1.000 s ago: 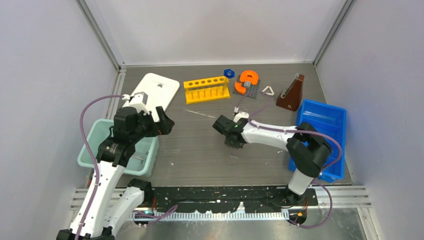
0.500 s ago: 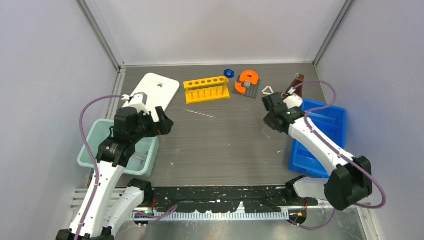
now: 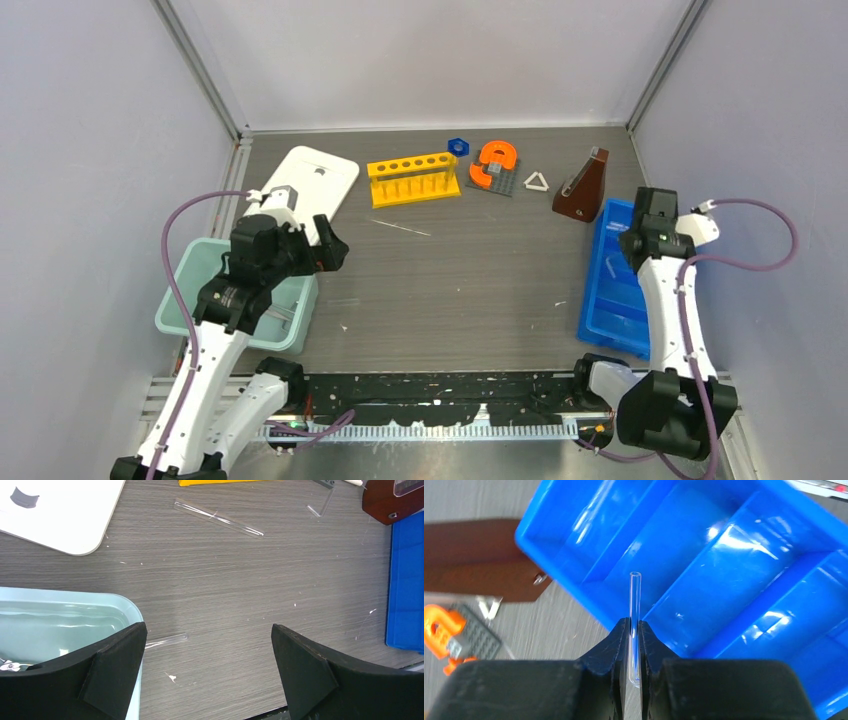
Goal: Organize the chemistry lab equipment
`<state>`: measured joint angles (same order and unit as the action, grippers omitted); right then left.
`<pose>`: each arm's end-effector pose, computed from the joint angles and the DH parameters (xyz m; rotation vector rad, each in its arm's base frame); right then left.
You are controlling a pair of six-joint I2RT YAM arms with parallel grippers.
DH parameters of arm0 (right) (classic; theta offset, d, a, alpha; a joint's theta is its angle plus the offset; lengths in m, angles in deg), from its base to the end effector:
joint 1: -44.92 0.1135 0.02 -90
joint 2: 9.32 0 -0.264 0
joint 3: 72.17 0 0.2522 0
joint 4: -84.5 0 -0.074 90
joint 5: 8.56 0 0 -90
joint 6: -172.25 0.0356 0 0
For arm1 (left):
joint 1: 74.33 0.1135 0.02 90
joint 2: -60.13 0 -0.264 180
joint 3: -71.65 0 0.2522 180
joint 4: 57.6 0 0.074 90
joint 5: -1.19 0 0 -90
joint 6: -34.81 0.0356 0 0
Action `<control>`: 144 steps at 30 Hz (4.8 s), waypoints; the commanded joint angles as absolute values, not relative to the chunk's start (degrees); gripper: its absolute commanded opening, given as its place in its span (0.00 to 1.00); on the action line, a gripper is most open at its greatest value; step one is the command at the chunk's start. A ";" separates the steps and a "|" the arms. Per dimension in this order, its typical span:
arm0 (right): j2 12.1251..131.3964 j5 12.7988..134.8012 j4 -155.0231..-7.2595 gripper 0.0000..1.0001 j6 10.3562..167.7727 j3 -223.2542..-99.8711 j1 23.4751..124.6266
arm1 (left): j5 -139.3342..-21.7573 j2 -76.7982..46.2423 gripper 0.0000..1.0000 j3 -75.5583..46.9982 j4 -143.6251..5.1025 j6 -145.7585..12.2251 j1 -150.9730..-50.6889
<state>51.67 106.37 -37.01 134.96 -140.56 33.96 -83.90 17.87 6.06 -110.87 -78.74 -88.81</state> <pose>0.2022 -0.0544 0.2942 1.3984 1.9037 -0.1900 0.1455 -0.0407 0.3363 -0.1157 2.1260 -0.4872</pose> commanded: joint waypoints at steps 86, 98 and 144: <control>43.63 97.06 -52.67 0.31 137.22 -129.62 11.17 | -90.16 17.90 1.00 5.07 -111.54 -76.76 -92.26; 38.85 98.63 -56.03 0.31 129.94 -130.08 28.70 | -89.07 19.47 1.00 5.41 -110.94 -76.67 -92.26; 111.00 111.68 -52.33 0.46 138.40 -174.22 65.40 | -88.14 21.28 1.00 5.24 -111.32 -76.19 -94.63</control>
<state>110.14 110.46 -52.83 136.40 -171.77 65.44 -87.68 20.64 6.06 -112.36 -77.19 -94.34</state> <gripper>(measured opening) 0.466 0.994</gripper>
